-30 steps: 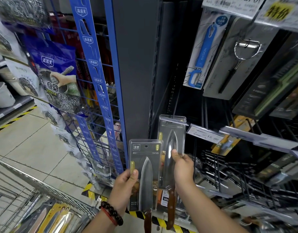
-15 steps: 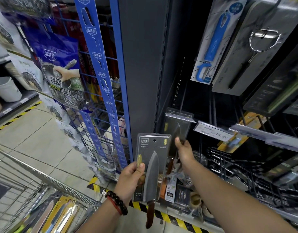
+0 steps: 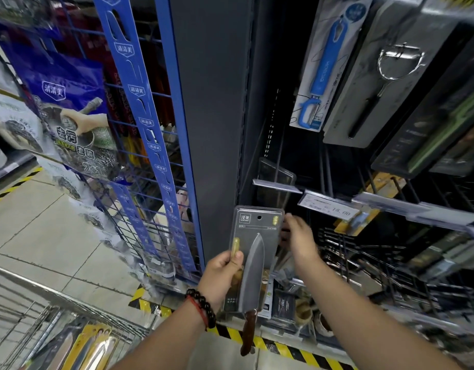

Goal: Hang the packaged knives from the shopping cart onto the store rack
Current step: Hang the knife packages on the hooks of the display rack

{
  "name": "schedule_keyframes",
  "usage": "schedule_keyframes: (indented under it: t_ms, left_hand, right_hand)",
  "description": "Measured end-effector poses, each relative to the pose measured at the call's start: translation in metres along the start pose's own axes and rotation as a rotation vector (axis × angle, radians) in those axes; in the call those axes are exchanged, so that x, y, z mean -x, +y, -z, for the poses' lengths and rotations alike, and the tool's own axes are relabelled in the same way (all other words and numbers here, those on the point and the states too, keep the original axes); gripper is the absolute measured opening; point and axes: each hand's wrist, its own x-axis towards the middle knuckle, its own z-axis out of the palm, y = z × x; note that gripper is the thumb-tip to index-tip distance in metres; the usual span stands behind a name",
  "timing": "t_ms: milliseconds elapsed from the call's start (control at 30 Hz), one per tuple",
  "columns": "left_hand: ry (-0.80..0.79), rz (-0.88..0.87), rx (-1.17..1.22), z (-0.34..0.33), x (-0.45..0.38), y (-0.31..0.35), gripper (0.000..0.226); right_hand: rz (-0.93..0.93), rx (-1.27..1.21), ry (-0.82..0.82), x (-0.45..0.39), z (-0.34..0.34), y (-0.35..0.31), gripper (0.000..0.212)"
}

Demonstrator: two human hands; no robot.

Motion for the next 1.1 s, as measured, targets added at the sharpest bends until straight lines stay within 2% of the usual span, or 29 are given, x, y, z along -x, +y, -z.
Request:
schedule_keyframes:
  t_ms: [67,133,200,333,400,467,533,633,700,767,1000,1100]
  left_hand:
    - [0.017,0.035,0.040,-0.005,-0.004,0.001,0.030]
    - [0.010,0.046,0.059,-0.010,-0.005,0.005,0.031]
    - [-0.001,0.038,0.072,-0.015,-0.007,0.007,0.027]
    - [0.026,-0.018,0.016,-0.019,-0.005,0.011,0.016]
    - [0.213,-0.188,-0.152,-0.015,-0.004,0.015,0.013]
    - [0.468,-0.361,-0.255,-0.009,0.002,0.027,0.035]
    - [0.574,-0.493,-0.331,-0.002,0.006,0.045,0.059]
    - [0.575,-0.576,-0.477,0.011,-0.002,0.068,0.085]
    - [0.555,-0.613,-0.561,0.014,-0.010,0.081,0.093]
    - [0.548,-0.618,-0.591,0.011,-0.016,0.090,0.094]
    - [0.623,-0.663,-0.641,0.011,-0.028,0.085,0.092]
    - [0.636,-0.673,-0.655,0.012,-0.029,0.085,0.092]
  right_hand:
    - [-0.025,-0.137,-0.157,0.038,0.003,0.008,0.032]
    - [0.006,-0.114,-0.253,0.062,0.005,0.018,0.026]
    - [0.063,-0.083,-0.254,0.070,0.004,0.022,0.018]
    - [0.087,-0.083,-0.206,0.066,0.002,0.020,0.018]
    - [0.112,-0.066,-0.178,0.066,0.001,0.014,0.017]
    - [0.139,-0.052,-0.155,0.064,-0.001,0.010,0.017]
    - [0.151,-0.040,-0.143,0.060,-0.003,0.005,0.016]
    - [0.177,-0.022,-0.120,0.054,-0.005,0.000,0.006]
    - [0.182,-0.046,-0.106,0.049,-0.006,0.000,0.008]
    - [0.168,-0.086,-0.088,0.045,-0.006,0.001,0.013]
    - [0.167,-0.103,-0.063,0.033,-0.005,-0.006,0.004]
    - [0.148,-0.109,-0.059,0.027,-0.006,-0.005,0.009]
